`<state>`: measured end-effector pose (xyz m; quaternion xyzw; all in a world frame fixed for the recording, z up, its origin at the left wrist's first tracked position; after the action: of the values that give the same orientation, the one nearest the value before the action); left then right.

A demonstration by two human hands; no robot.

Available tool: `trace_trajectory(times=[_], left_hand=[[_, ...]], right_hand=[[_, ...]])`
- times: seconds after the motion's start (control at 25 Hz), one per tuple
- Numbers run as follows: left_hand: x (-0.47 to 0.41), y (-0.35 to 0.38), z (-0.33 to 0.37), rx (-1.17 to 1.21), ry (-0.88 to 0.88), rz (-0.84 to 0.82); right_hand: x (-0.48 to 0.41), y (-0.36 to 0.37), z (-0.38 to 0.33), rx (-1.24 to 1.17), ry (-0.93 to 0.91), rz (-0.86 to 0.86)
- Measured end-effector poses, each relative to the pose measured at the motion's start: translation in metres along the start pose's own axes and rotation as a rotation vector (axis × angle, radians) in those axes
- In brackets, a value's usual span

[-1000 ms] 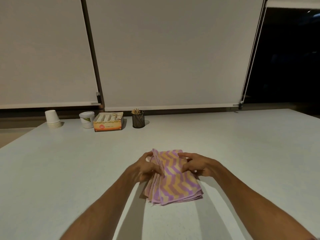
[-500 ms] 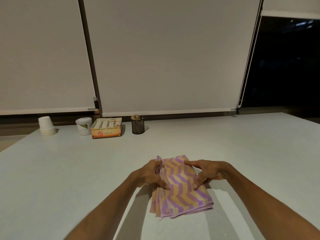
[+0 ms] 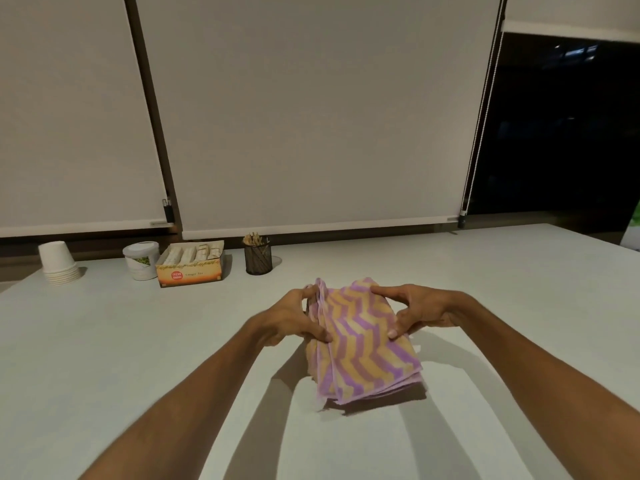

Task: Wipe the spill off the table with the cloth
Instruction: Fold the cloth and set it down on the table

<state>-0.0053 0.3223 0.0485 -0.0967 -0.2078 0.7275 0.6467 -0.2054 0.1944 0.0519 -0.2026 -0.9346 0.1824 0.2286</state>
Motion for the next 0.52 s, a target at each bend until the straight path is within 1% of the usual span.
trace_trajectory(times=[0.28,0.52], left_hand=[[-0.109,0.001,0.037,0.003,-0.013,0.023],[-0.217,-0.006,0.044,-0.024,-0.068,0.058]], right_hand=[[-0.06,-0.105,0.012,0.06,0.034,-0.022],[-0.134,-0.187,0.032,0.084,0.045,-0.041]])
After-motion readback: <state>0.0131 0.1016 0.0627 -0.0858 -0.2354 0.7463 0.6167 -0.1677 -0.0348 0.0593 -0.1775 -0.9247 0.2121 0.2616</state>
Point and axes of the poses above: each hand's wrist, its own x-axis away from the middle knuckle, its own y-axis out of the palm, z = x × y, the point moved 6 cm from there along -x, towards the middle knuckle, and after that the axes turned 1 degree about -z, right-handed, at the moved point
